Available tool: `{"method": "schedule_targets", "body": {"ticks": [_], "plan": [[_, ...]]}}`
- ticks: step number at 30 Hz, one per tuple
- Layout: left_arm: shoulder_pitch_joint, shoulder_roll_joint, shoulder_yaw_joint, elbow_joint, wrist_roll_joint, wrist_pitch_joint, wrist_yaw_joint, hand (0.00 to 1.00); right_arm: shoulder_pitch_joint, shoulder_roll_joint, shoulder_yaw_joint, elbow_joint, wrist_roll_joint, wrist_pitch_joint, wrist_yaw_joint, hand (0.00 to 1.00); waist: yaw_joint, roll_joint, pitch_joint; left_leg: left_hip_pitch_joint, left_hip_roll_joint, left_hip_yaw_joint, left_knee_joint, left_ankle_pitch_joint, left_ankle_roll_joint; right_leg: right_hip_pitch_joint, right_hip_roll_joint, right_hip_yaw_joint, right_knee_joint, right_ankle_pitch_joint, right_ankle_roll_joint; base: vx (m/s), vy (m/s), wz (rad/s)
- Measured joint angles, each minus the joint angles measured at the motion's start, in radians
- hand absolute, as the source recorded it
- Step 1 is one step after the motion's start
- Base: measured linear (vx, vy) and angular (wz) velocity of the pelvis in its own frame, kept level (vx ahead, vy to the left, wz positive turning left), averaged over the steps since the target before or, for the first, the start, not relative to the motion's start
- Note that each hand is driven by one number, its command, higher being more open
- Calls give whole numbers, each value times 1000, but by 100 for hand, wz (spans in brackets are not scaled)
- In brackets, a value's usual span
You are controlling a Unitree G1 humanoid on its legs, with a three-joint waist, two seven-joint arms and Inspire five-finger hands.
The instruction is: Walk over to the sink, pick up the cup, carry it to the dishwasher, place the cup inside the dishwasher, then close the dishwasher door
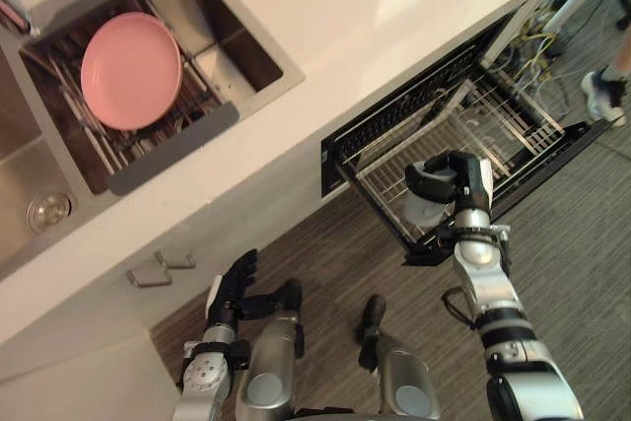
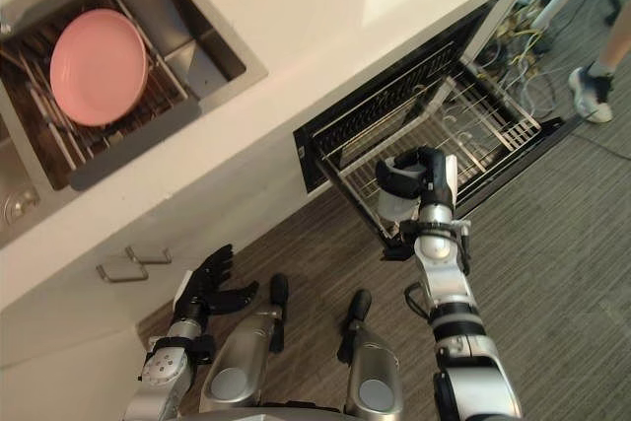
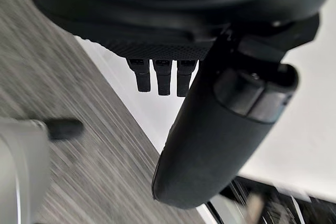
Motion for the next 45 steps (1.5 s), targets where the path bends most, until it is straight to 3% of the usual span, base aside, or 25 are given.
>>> {"method": "schedule_targets", "body": {"ticks": [1,2,8,20,24,31,33,38,43,45], "plan": [[-6,-2,5,13,-11,0,8,90,-19,-5,0,17,0,2,-3,30,2,1,2,-4,-2,-3,-10,8,0,-8,-2,-3,4,0,0,-36,-2,15],[-17,-10,18,38,-27,0,23,90,-42,-13,0,37,-3,8,-14,90,6,5,5,-8,-4,-9,-29,23,0,-19,-5,-13,9,-2,-2,-16,-4,17],[-48,-38,37,95,-60,-5,52,90,-91,-14,0,82,-39,18,-48,90,24,12,25,-26,-12,-34,-49,50,-2,-56,-20,-30,61,-31,-8,8,-5,13],[-83,-57,44,150,-66,-12,62,90,-51,55,-1,42,-36,19,-65,90,20,11,33,-7,-12,-35,-55,50,-3,-55,-25,-27,93,-50,-12,4,0,1],[-83,-56,45,150,-66,-12,62,90,40,82,-5,-75,-38,19,-65,90,17,0,46,34,-12,-32,-84,52,-8,-28,-23,-25,87,-53,-9,0,0,0],[-59,-54,54,150,-65,5,45,90,352,174,-48,-508,-37,-19,-61,90,-17,-32,46,135,-9,-31,-115,36,-9,84,-11,-34,38,-64,2,56,-6,1],[-37,-53,62,156,-60,10,39,90,434,200,-55,-602,-37,-35,-49,90,-36,-55,32,168,-6,-31,-110,22,-13,130,-4,-36,13,-66,6,111,-15,-1],[-4,-53,93,199,-56,16,15,90,551,234,-46,-739,-36,-59,4,90,-41,-93,-23,194,4,-30,-49,-36,-29,214,20,-46,-50,-65,9,120,-27,-1],[2,-55,112,221,-56,14,2,90,550,205,-18,-842,-17,-112,47,90,-43,-82,-58,135,4,-75,61,-86,-38,271,31,-122,-83,-70,9,41,-13,44],[-5,-54,111,224,-53,14,0,90,545,182,-19,-857,-17,-126,50,90,-53,-78,-65,103,42,51,87,-132,18,298,30,-210,-83,-81,10,-29,13,109]]}}
